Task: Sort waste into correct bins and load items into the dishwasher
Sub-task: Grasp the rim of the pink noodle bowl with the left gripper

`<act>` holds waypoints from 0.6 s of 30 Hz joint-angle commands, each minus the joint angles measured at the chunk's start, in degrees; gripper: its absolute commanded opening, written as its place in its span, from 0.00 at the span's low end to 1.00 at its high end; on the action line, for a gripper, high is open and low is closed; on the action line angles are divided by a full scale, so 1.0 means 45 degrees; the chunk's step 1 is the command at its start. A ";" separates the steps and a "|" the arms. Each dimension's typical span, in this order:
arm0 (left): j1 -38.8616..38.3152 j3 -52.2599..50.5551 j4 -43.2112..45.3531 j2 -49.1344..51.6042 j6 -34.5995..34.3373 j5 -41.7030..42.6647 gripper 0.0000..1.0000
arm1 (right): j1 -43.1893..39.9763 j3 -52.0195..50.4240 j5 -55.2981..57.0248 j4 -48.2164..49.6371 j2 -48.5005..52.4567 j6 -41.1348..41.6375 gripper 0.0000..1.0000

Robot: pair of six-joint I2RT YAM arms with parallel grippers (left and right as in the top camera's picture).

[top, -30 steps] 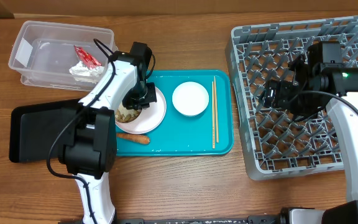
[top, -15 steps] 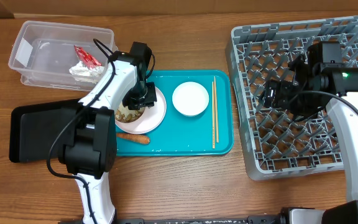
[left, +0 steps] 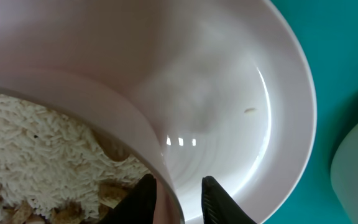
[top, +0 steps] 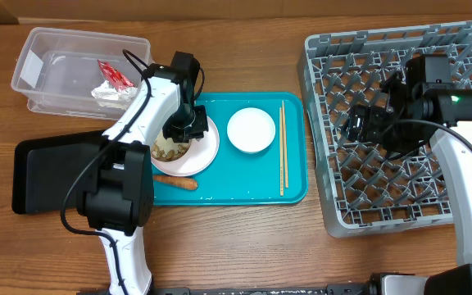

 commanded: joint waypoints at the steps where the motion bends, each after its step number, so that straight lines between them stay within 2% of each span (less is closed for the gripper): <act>1: -0.0073 0.0272 0.0136 -0.0083 0.0063 0.0466 0.29 | 0.0029 0.0049 0.0131 0.0068 -0.0155 -0.0005 1.00; 13: -0.0729 0.0107 0.0384 -0.0005 0.0253 -0.0034 0.33 | 0.0029 0.0049 0.0131 0.0024 -0.0155 -0.0005 1.00; 18: -0.0763 -0.0112 0.0369 -0.0005 0.0253 -0.0049 0.26 | 0.0029 0.0049 0.0131 0.0024 -0.0155 -0.0005 1.00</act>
